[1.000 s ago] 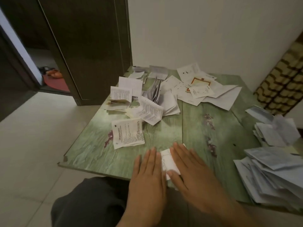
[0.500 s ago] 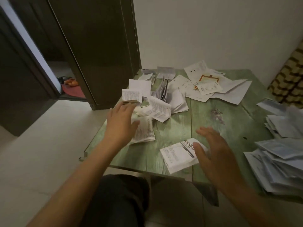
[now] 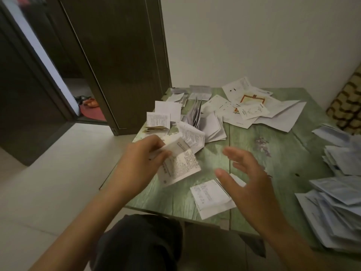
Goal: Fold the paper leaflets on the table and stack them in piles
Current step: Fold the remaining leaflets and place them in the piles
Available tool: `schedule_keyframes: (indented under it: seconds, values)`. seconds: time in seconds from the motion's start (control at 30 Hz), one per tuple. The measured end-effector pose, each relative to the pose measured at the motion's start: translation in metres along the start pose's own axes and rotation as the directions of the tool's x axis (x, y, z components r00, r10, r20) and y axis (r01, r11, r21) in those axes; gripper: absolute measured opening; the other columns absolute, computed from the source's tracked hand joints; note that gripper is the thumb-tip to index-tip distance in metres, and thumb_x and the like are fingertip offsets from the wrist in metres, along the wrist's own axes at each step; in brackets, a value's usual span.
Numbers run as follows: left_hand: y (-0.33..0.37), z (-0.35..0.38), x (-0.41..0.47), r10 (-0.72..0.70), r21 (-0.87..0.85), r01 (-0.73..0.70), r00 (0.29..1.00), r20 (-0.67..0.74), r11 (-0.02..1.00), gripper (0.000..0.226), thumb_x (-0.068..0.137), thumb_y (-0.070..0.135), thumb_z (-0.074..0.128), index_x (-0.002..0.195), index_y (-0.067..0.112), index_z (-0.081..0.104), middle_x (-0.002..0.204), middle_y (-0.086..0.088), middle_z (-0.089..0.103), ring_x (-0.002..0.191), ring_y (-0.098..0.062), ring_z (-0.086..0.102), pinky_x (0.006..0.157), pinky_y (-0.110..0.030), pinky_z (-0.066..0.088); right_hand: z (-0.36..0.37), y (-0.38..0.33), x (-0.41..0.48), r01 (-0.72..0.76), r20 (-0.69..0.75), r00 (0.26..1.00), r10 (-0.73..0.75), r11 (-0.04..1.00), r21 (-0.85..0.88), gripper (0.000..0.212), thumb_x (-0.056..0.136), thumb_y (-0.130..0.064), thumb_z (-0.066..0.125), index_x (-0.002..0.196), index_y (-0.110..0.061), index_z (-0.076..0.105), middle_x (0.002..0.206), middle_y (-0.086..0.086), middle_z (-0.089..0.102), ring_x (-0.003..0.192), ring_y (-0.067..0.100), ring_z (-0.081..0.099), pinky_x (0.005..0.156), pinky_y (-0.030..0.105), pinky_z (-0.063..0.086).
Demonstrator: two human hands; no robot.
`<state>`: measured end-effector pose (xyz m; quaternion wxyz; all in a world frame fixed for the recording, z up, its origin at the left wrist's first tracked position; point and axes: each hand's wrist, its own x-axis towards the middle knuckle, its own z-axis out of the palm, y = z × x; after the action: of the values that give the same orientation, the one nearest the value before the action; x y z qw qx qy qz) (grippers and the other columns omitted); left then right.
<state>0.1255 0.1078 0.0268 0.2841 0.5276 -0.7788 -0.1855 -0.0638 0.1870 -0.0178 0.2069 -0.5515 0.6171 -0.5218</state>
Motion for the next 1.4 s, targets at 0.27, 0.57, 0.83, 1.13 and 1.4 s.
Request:
schedule_keyframes:
  seconds: [0.27, 0.57, 0.83, 1.13, 1.4]
  values:
    - [0.015, 0.027, -0.004, 0.387, -0.205, -0.385, 0.922, -0.031, 0.9, 0.004, 0.083, 0.019, 0.065, 0.083, 0.02, 0.068, 0.093, 0.015, 0.068, 0.093, -0.001, 0.06, 0.084, -0.021, 0.049, -0.015, 0.015, 0.033, 0.419, -0.062, 0.882, -0.467, 0.839, -0.347, 0.004, 0.08, -0.006, 0.064, 0.081, -0.005, 0.069, 0.077, 0.004, 0.07, 0.068, 0.005, 0.063, 0.071, 0.003, 0.047]
    - [-0.005, 0.087, -0.046, 0.337, 0.274, -0.386, 0.918, 0.211, 0.881, 0.035, 0.069, 0.026, 0.034, 0.073, 0.024, 0.069, 0.086, 0.008, 0.073, 0.1, -0.017, 0.066, 0.091, -0.037, 0.046, -0.018, 0.071, -0.026, 0.483, 0.321, 0.875, -0.362, 0.613, -0.625, 0.05, 0.045, 0.006, 0.082, 0.092, -0.008, 0.074, 0.099, 0.007, 0.073, 0.093, 0.023, 0.07, 0.082, 0.05, 0.05]
    - [0.022, 0.093, -0.036, -0.091, 0.326, -0.048, 0.914, 0.397, 0.944, 0.074, 0.085, 0.055, 0.053, 0.145, 0.034, 0.015, 0.146, 0.008, 0.025, 0.134, -0.014, 0.022, 0.108, -0.034, 0.017, -0.014, 0.064, -0.029, 0.179, 0.16, 0.98, -0.115, 0.861, -0.477, 0.015, 0.082, -0.016, 0.067, 0.095, -0.014, 0.073, 0.106, -0.003, 0.07, 0.102, 0.011, 0.06, 0.093, 0.025, 0.04]
    - [0.033, 0.088, 0.017, -0.288, 0.213, 0.198, 0.741, 0.606, 0.957, 0.041, 0.075, 0.025, 0.077, 0.109, 0.011, 0.058, 0.098, 0.002, 0.056, 0.086, -0.015, 0.052, 0.071, -0.025, 0.044, 0.0, 0.063, -0.03, 0.139, 0.098, 0.99, -0.104, 0.855, -0.499, 0.026, 0.064, -0.005, 0.083, 0.08, -0.019, 0.068, 0.092, -0.001, 0.066, 0.085, 0.019, 0.06, 0.076, 0.024, 0.042]
    - [0.004, 0.066, 0.012, -0.164, 0.447, 0.006, 0.935, 0.315, 0.894, 0.009, 0.09, 0.019, 0.055, 0.097, 0.018, 0.06, 0.105, -0.002, 0.062, 0.103, -0.023, 0.055, 0.084, -0.035, 0.04, 0.036, 0.042, -0.018, 0.298, 0.278, 0.949, -0.148, 0.71, -0.638, 0.039, 0.082, -0.036, 0.039, 0.098, -0.024, 0.072, 0.106, 0.002, 0.068, 0.095, 0.023, 0.065, 0.078, 0.038, 0.051]
